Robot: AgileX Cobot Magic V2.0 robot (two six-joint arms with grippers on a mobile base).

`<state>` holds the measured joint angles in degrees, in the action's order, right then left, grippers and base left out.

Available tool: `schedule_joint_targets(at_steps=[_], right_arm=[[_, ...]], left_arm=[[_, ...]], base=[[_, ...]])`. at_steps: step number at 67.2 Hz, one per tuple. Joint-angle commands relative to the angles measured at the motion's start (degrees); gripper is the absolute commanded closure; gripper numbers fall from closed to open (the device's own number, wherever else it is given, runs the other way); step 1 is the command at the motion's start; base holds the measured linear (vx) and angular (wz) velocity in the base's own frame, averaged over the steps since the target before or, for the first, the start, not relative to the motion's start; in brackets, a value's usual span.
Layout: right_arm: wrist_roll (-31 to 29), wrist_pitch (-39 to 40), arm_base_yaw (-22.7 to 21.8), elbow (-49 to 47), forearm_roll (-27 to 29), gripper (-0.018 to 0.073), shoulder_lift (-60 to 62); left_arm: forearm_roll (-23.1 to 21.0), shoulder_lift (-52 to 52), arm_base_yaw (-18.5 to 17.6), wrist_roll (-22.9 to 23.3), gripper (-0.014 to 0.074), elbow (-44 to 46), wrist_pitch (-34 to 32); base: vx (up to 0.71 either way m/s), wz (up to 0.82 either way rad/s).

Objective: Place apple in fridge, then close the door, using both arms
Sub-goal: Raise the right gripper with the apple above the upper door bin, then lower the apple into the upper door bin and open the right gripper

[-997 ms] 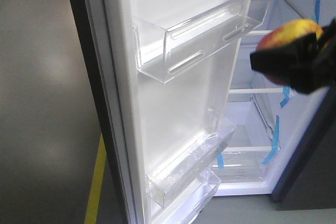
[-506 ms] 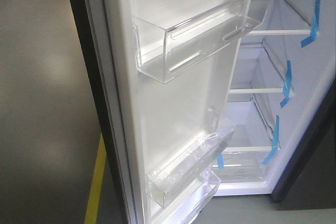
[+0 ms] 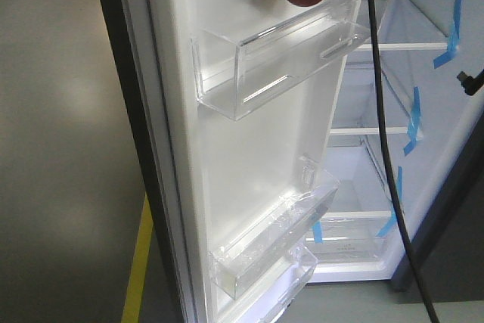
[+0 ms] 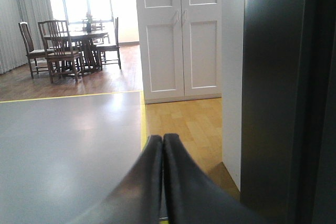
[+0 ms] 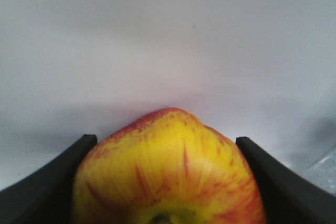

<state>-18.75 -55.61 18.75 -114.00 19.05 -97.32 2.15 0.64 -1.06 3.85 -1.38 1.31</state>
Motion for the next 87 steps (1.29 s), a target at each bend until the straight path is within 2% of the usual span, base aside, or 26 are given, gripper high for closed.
schedule_joint_targets(at_steps=[1, 9, 27, 35, 47, 66, 74, 87], right_arm=[[-0.58, 3.09, 0.02, -2.09, 0.67, 0.0446, 1.42], [-0.52, 1.46, 0.02, -2.09, 0.50, 0.0335, 1.30], [0.52, 1.19, 0.02, -2.09, -0.63, -0.0043, 1.30], [0.83, 1.11, 0.02, -2.09, -2.05, -0.0136, 1.30], [1.03, 0.99, 0.02, -2.09, -2.50, -0.0144, 2.35], [2.48, -1.45, 0.02, -0.93, -2.39, -0.0108, 7.78], [2.22, 1.78, 0.09, 5.34, -0.36, -0.0105, 12.44], [1.99, 6.49, 0.09, 19.71, -0.93, -0.0097, 22.69]], left_arm=[[-0.50, 0.84, -0.08, 0.02, 0.0603, 0.97, -4.07], [-0.50, 0.84, -0.08, 0.02, 0.0603, 0.97, -4.07], [-0.50, 0.84, -0.08, 0.02, 0.0603, 0.97, -4.07], [-0.50, 0.84, -0.08, 0.02, 0.0603, 0.97, -4.07], [-0.50, 0.84, -0.08, 0.02, 0.0603, 0.97, -4.07], [-0.50, 0.84, -0.08, 0.02, 0.0603, 0.97, -4.07], [-0.50, 0.84, -0.08, 0.02, 0.0603, 0.97, -4.07], [-0.50, 0.84, -0.08, 0.02, 0.0603, 0.97, -4.07]], base=[[0.00, 0.00], [0.00, 0.00], [0.00, 0.00], [0.00, 0.00], [0.00, 0.00], [0.00, 0.00], [0.00, 0.00], [0.00, 0.00]])
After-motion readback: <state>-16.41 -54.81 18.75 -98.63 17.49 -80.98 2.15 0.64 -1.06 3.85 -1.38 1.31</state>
